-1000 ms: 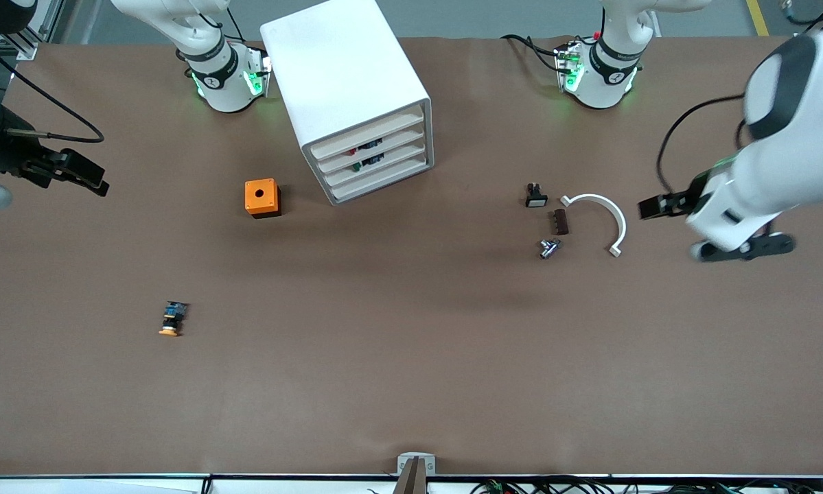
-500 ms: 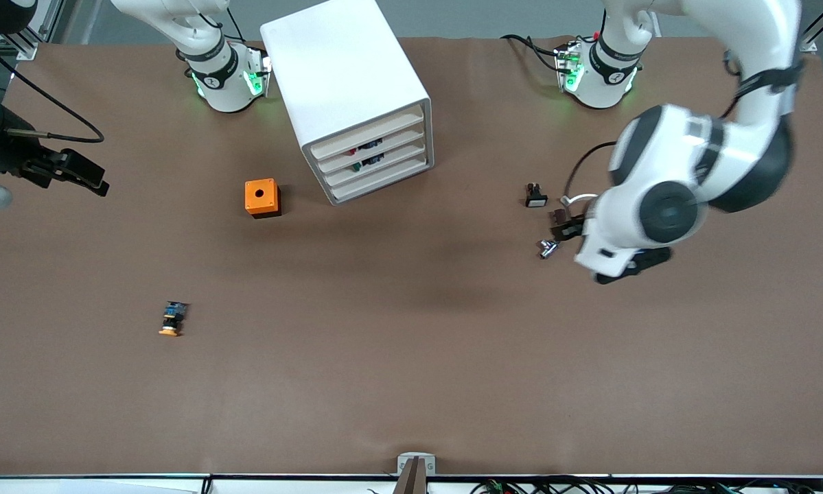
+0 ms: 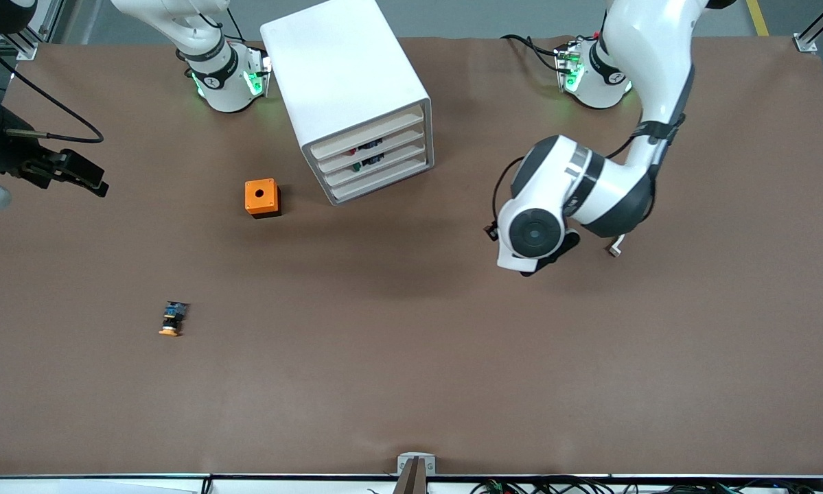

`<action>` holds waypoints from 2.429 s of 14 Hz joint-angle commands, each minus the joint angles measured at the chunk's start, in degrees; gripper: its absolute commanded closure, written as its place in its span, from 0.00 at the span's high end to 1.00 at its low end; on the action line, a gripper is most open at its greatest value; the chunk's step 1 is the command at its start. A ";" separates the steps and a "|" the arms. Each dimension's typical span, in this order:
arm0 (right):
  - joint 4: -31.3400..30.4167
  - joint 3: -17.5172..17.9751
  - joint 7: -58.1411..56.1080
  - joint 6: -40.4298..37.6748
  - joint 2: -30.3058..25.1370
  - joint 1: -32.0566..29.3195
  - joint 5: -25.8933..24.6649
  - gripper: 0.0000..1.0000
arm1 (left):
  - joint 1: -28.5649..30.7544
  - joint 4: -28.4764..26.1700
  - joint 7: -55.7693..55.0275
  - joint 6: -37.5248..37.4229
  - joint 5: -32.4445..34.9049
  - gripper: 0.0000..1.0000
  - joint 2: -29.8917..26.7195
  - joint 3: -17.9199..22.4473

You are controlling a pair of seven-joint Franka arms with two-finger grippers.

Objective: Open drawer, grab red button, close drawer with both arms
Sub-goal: 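Move the left gripper to the white drawer unit's middle drawer handle, then pull the drawer open with the left gripper while the right gripper approaches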

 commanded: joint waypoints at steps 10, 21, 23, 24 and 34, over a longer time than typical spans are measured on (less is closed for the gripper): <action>-0.75 0.57 0.05 -2.50 -0.50 0.07 -2.58 1.00 | -4.31 1.13 -42.46 -0.07 -32.03 0.99 10.03 0.58; -0.66 0.66 0.05 -5.40 -0.06 0.42 -2.58 1.00 | -7.65 1.31 -61.97 -0.07 -52.53 0.62 16.53 0.49; -0.66 0.66 0.13 -5.49 -0.06 0.51 -2.58 1.00 | -9.58 1.31 -63.82 -0.07 -52.27 0.50 17.06 0.49; -0.66 0.66 0.22 -5.40 -0.06 0.68 -2.58 1.00 | -9.85 1.31 -64.27 -0.07 -52.27 0.41 17.06 0.49; -0.31 0.75 10.04 -4.61 0.46 1.65 -0.30 1.00 | -5.20 3.40 -60.14 0.28 -55.96 0.00 17.68 1.28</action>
